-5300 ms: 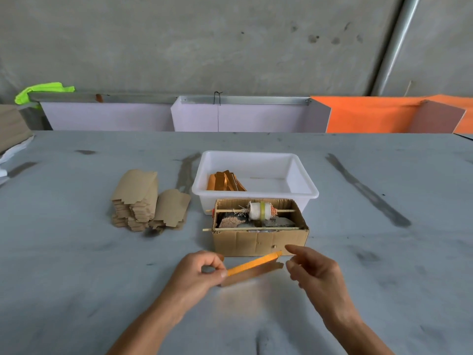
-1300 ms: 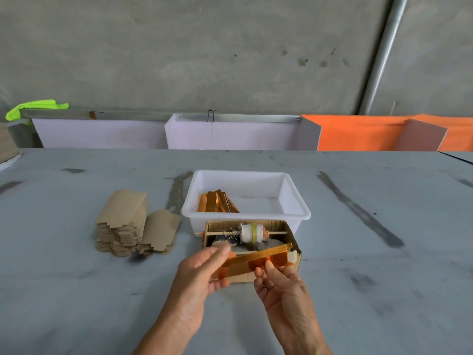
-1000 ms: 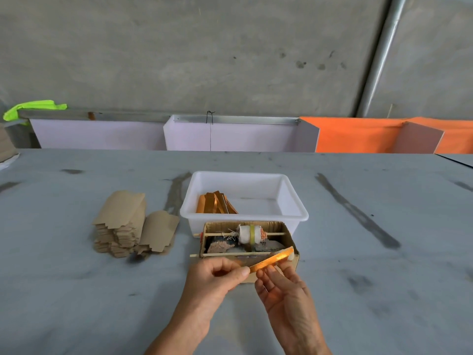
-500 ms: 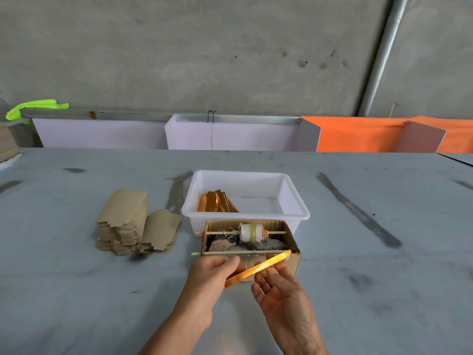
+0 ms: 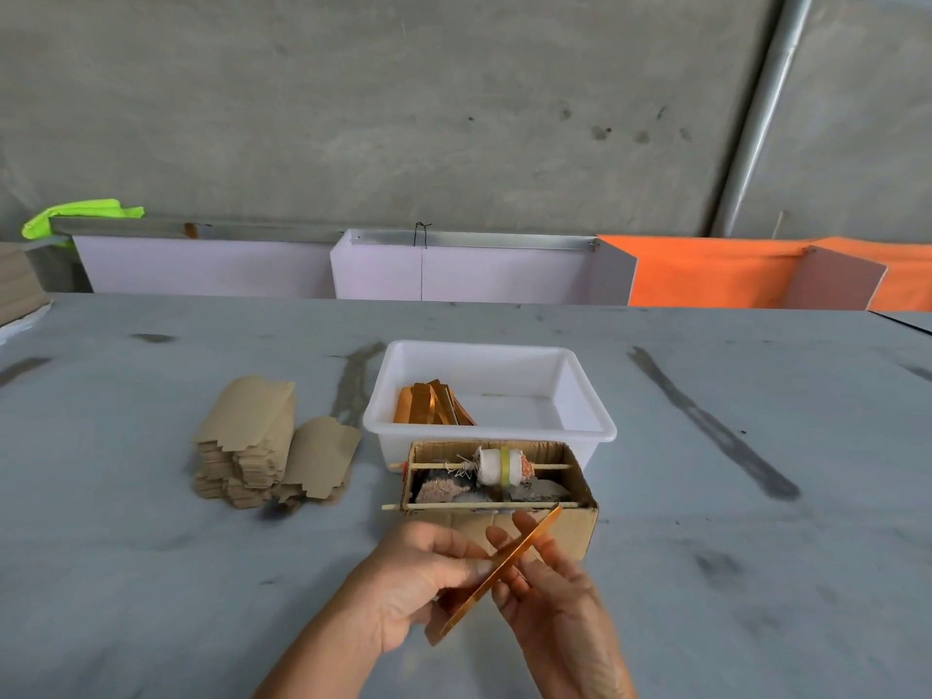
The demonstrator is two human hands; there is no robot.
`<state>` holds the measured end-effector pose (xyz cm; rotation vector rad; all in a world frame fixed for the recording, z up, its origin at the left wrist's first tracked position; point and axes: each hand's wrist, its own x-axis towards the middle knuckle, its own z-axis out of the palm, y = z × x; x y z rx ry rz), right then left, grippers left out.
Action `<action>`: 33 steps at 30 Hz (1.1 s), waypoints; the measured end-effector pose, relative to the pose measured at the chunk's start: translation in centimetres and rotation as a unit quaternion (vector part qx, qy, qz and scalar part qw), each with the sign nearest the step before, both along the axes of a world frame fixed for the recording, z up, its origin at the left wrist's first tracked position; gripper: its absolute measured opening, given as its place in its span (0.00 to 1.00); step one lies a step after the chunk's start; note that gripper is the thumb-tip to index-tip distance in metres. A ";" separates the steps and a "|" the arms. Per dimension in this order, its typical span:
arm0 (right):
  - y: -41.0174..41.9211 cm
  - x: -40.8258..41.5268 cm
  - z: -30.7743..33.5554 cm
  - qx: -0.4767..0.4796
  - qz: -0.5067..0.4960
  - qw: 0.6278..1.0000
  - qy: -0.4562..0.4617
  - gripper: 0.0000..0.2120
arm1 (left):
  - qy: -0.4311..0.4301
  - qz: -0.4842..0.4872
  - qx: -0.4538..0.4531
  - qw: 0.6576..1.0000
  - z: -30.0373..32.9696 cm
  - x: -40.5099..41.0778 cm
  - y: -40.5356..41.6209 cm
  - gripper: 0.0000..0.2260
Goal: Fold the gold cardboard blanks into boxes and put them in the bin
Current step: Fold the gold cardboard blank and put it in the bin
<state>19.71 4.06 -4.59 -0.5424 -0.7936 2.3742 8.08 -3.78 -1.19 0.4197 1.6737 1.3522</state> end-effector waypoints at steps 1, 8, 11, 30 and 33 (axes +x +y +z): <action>-0.1 0.0 -0.1 0.001 0.003 1.000 0.006 0.18 | 0.014 -0.005 -0.001 1.000 -0.1 0.0 0.0 0.06; -0.6 -0.1 -0.8 -0.005 0.023 0.999 0.023 0.10 | 0.093 -0.005 0.022 0.995 -0.2 0.1 -0.1 0.04; -0.8 -0.4 -1.0 -0.002 0.025 1.000 0.015 0.10 | 0.112 0.015 0.038 0.993 -0.3 0.0 0.0 0.03; -0.9 -1.2 -0.8 0.060 0.007 0.982 -0.177 0.09 | 0.165 0.000 0.046 0.985 -0.8 -0.4 -0.5 0.07; -1.1 -1.4 -0.7 0.084 -0.031 0.976 -0.198 0.10 | 0.159 0.007 0.054 0.986 -0.9 -0.4 -0.6 0.06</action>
